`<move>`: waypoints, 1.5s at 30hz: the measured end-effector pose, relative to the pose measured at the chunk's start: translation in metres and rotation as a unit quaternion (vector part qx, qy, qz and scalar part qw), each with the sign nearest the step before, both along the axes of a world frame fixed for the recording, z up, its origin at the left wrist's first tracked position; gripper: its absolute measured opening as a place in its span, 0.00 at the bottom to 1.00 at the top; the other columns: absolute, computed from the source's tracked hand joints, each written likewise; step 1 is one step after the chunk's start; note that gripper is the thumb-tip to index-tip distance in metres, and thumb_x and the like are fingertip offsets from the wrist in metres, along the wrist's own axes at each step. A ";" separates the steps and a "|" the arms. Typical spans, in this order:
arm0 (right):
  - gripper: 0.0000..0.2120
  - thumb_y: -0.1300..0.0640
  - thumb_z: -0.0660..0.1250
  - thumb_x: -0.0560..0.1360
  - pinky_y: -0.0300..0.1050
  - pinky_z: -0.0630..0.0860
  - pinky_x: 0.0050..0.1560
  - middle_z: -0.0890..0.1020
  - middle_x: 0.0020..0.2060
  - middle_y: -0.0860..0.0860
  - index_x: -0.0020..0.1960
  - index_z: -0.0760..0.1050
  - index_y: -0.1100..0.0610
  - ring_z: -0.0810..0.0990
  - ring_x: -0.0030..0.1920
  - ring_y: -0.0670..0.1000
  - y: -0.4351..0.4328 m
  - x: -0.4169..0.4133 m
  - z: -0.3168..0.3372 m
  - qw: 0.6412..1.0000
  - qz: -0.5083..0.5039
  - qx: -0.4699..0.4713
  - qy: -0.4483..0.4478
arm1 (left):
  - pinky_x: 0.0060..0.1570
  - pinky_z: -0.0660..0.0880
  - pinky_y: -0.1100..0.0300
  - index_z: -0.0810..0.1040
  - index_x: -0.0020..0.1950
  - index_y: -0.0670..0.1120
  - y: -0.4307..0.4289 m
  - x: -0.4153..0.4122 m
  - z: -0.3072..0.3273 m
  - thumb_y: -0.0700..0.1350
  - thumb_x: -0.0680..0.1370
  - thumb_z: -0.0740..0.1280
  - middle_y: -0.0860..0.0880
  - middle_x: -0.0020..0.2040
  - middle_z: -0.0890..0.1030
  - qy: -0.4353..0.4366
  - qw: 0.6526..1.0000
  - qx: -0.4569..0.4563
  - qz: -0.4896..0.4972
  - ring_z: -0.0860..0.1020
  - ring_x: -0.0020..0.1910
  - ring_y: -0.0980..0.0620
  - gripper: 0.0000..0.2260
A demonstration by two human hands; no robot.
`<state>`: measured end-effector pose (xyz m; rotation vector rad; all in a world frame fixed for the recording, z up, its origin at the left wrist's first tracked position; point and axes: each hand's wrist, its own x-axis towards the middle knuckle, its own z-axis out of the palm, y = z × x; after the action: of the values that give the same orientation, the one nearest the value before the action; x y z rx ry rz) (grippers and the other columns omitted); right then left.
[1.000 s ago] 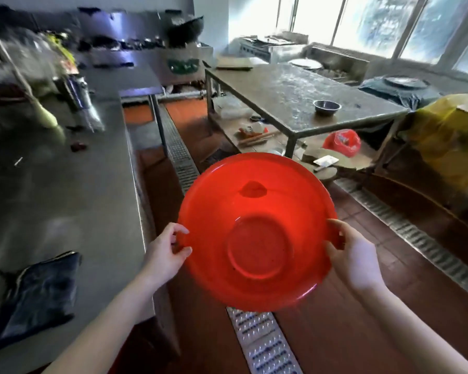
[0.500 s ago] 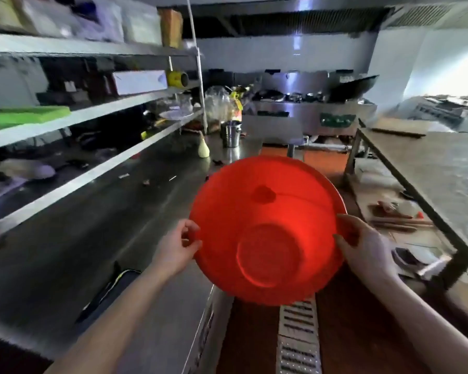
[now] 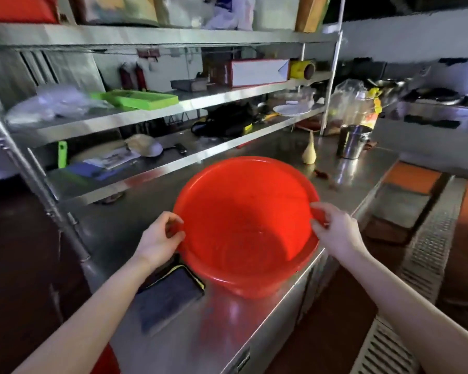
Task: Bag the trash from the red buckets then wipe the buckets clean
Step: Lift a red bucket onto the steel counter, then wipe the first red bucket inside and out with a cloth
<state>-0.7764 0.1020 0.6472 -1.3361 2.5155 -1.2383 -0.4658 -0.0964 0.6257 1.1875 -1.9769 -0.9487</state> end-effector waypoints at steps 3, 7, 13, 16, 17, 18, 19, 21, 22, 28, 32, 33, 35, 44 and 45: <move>0.17 0.62 0.69 0.73 0.40 0.70 0.58 0.83 0.56 0.51 0.61 0.79 0.53 0.81 0.56 0.53 -0.062 -0.027 -0.002 0.999 0.024 -0.009 -0.021 | 0.44 0.82 0.49 0.75 0.47 0.56 -0.041 -0.014 -0.006 0.39 0.77 0.70 0.50 0.50 0.80 0.022 0.999 0.021 0.034 0.80 0.51 0.49 0.11; 0.17 0.61 0.67 0.76 0.34 0.66 0.55 0.82 0.59 0.52 0.64 0.78 0.54 0.79 0.59 0.52 -0.145 -0.054 0.005 0.997 0.064 0.021 -0.048 | 0.34 0.80 0.58 0.75 0.48 0.56 -0.090 -0.028 -0.005 0.41 0.78 0.69 0.49 0.50 0.79 0.061 0.993 0.039 0.096 0.80 0.50 0.50 0.09; 0.15 0.58 0.63 0.79 0.35 0.68 0.52 0.81 0.60 0.51 0.65 0.76 0.53 0.79 0.57 0.53 -0.240 -0.065 -0.007 0.988 0.133 0.050 -0.064 | 0.36 0.79 0.56 0.74 0.48 0.57 -0.136 -0.030 -0.001 0.42 0.77 0.69 0.49 0.50 0.80 0.067 0.980 0.042 0.182 0.80 0.46 0.49 0.10; 0.14 0.57 0.61 0.81 0.43 0.74 0.53 0.82 0.58 0.54 0.65 0.76 0.53 0.80 0.54 0.56 -0.286 -0.067 -0.009 0.983 0.163 0.039 -0.068 | 0.40 0.81 0.53 0.74 0.50 0.57 -0.147 -0.028 -0.003 0.42 0.77 0.70 0.51 0.51 0.80 0.086 0.966 0.051 0.239 0.81 0.46 0.49 0.11; 0.14 0.57 0.61 0.81 0.44 0.74 0.53 0.82 0.57 0.54 0.65 0.76 0.53 0.81 0.54 0.56 -0.300 -0.067 -0.009 0.981 0.174 0.037 -0.072 | 0.41 0.80 0.54 0.74 0.51 0.57 -0.148 -0.029 -0.005 0.42 0.77 0.70 0.51 0.51 0.80 0.096 0.960 0.056 0.258 0.81 0.46 0.49 0.11; 0.14 0.57 0.60 0.81 0.45 0.75 0.54 0.82 0.58 0.54 0.65 0.76 0.53 0.80 0.54 0.56 -0.312 -0.069 -0.009 0.979 0.185 0.036 -0.077 | 0.40 0.80 0.54 0.73 0.53 0.56 -0.148 -0.030 -0.006 0.42 0.77 0.70 0.50 0.51 0.80 0.104 0.954 0.058 0.273 0.81 0.46 0.50 0.11; 0.14 0.57 0.59 0.81 0.46 0.75 0.55 0.81 0.59 0.53 0.66 0.75 0.52 0.80 0.55 0.55 -0.323 -0.072 -0.008 0.977 0.195 0.040 -0.082 | 0.40 0.79 0.55 0.73 0.56 0.55 -0.147 -0.033 -0.007 0.43 0.77 0.70 0.50 0.51 0.80 0.113 0.950 0.060 0.284 0.81 0.46 0.50 0.12; 0.15 0.56 0.58 0.82 0.50 0.76 0.58 0.80 0.60 0.54 0.67 0.74 0.51 0.79 0.57 0.56 -0.341 -0.078 -0.006 0.972 0.218 0.059 -0.071 | 0.40 0.78 0.57 0.71 0.59 0.55 -0.143 -0.040 -0.009 0.44 0.77 0.71 0.50 0.51 0.81 0.133 0.940 0.070 0.307 0.82 0.47 0.52 0.15; 0.15 0.55 0.58 0.82 0.53 0.75 0.59 0.79 0.61 0.55 0.68 0.73 0.51 0.78 0.59 0.57 -0.348 -0.081 -0.004 0.969 0.230 0.073 -0.050 | 0.41 0.78 0.57 0.70 0.61 0.56 -0.140 -0.042 -0.010 0.46 0.76 0.71 0.51 0.51 0.81 0.144 0.933 0.077 0.320 0.81 0.48 0.53 0.17; 0.16 0.56 0.67 0.77 0.55 0.70 0.63 0.74 0.63 0.55 0.65 0.75 0.55 0.72 0.62 0.61 -0.358 -0.058 0.018 0.936 0.330 -0.031 0.119 | 0.41 0.78 0.59 0.67 0.63 0.59 -0.107 -0.042 -0.034 0.56 0.75 0.71 0.55 0.50 0.82 0.192 0.884 0.082 0.419 0.82 0.48 0.56 0.20; 0.09 0.59 0.69 0.76 0.43 0.67 0.63 0.79 0.55 0.53 0.56 0.80 0.57 0.76 0.58 0.55 -0.326 0.019 0.031 0.828 0.542 -0.112 0.089 | 0.43 0.79 0.52 0.71 0.60 0.58 -0.063 -0.027 -0.086 0.56 0.75 0.71 0.51 0.52 0.82 0.160 0.850 0.141 0.482 0.81 0.46 0.51 0.16; 0.09 0.59 0.68 0.76 0.42 0.68 0.63 0.79 0.55 0.52 0.55 0.80 0.57 0.76 0.57 0.54 -0.314 0.041 0.030 0.795 0.588 -0.118 0.089 | 0.40 0.79 0.52 0.71 0.60 0.56 -0.051 -0.022 -0.099 0.54 0.75 0.71 0.50 0.51 0.82 0.138 0.841 0.157 0.498 0.80 0.44 0.49 0.17; 0.10 0.59 0.68 0.75 0.44 0.70 0.61 0.79 0.54 0.52 0.55 0.80 0.57 0.75 0.56 0.54 -0.291 0.082 0.021 0.734 0.660 -0.123 0.101 | 0.39 0.77 0.53 0.73 0.58 0.53 -0.028 -0.012 -0.123 0.49 0.75 0.73 0.49 0.49 0.82 0.097 0.825 0.175 0.529 0.80 0.44 0.47 0.15; 0.16 0.55 0.65 0.75 0.50 0.71 0.62 0.76 0.58 0.49 0.62 0.75 0.51 0.72 0.62 0.53 -0.282 0.178 -0.121 0.674 0.694 0.161 0.197 | 0.53 0.73 0.53 0.77 0.63 0.42 0.019 0.035 -0.202 0.45 0.75 0.72 0.39 0.58 0.80 -0.104 0.805 0.234 0.535 0.78 0.57 0.40 0.18; 0.17 0.54 0.64 0.75 0.52 0.72 0.62 0.76 0.59 0.48 0.63 0.74 0.49 0.72 0.62 0.53 -0.285 0.183 -0.138 0.677 0.678 0.196 0.211 | 0.54 0.72 0.53 0.76 0.64 0.43 0.018 0.039 -0.210 0.46 0.75 0.72 0.39 0.59 0.79 -0.115 0.807 0.237 0.528 0.77 0.58 0.39 0.19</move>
<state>-0.5932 -0.1834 0.5095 -2.5790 0.9478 -0.0242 -0.4271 -0.0780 0.4161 2.3867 -0.8678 -0.6773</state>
